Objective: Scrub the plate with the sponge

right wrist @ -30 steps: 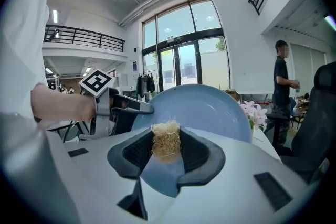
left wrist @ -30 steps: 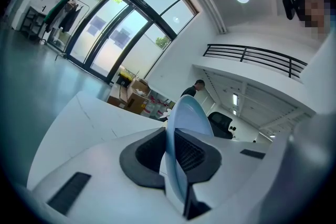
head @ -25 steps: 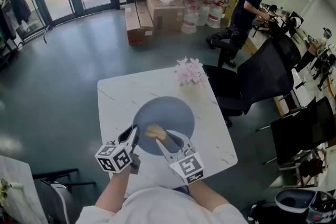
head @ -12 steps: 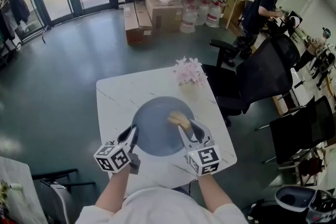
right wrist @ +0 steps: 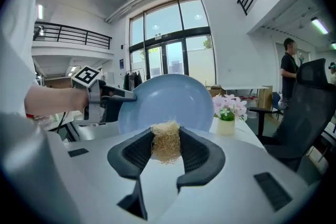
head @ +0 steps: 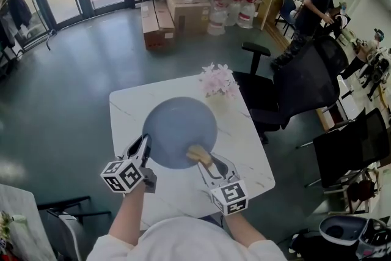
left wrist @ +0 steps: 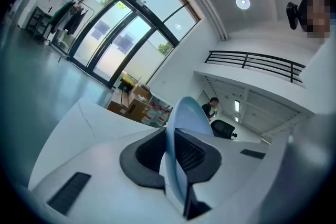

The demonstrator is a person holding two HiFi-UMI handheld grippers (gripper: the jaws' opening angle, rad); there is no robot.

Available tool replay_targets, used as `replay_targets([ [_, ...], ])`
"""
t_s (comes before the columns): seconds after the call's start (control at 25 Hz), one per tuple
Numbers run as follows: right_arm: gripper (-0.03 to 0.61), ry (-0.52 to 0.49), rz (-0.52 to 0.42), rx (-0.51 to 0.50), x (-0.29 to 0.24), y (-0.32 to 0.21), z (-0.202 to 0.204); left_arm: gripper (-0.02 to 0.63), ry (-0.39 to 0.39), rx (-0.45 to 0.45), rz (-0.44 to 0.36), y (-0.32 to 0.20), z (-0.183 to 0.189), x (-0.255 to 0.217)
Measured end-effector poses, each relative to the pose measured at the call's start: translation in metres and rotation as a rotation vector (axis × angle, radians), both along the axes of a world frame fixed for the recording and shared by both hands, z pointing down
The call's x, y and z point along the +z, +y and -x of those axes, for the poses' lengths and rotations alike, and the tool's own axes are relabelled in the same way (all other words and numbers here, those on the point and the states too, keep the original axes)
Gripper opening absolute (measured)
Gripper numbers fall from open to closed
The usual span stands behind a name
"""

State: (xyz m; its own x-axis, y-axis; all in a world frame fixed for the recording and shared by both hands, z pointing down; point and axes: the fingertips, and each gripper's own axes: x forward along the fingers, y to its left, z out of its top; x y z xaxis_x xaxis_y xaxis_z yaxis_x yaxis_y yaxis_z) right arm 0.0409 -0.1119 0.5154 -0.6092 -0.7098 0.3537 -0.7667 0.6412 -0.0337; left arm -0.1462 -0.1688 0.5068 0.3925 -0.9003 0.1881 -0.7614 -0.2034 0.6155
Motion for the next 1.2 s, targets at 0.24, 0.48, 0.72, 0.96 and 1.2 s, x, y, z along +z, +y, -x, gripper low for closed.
replay_targets([
  [0.24, 0.150, -0.003, -0.014, -0.167, -0.006, 0.021, 0.057, 0.044, -0.043, 0.044, -0.023, 0.004, -0.011, -0.005],
  [0.48, 0.150, -0.002, -0.095, -0.202, -0.034, 0.001, 0.073, 0.044, -0.082, 0.111, -0.017, 0.016, -0.031, 0.001],
  [0.72, 0.150, 0.001, -0.176, -0.117, -0.058, -0.033, 0.048, 0.043, -0.093, 0.168, 0.011, 0.032, -0.048, 0.015],
  [0.96, 0.150, 0.042, -0.186, 0.041, -0.059, -0.061, -0.007, 0.044, -0.063, 0.164, 0.029, 0.035, -0.046, 0.021],
  [1.2, 0.149, 0.092, -0.108, 0.126, -0.030, -0.047, -0.044, 0.044, -0.032, 0.096, 0.020, 0.024, -0.024, 0.013],
])
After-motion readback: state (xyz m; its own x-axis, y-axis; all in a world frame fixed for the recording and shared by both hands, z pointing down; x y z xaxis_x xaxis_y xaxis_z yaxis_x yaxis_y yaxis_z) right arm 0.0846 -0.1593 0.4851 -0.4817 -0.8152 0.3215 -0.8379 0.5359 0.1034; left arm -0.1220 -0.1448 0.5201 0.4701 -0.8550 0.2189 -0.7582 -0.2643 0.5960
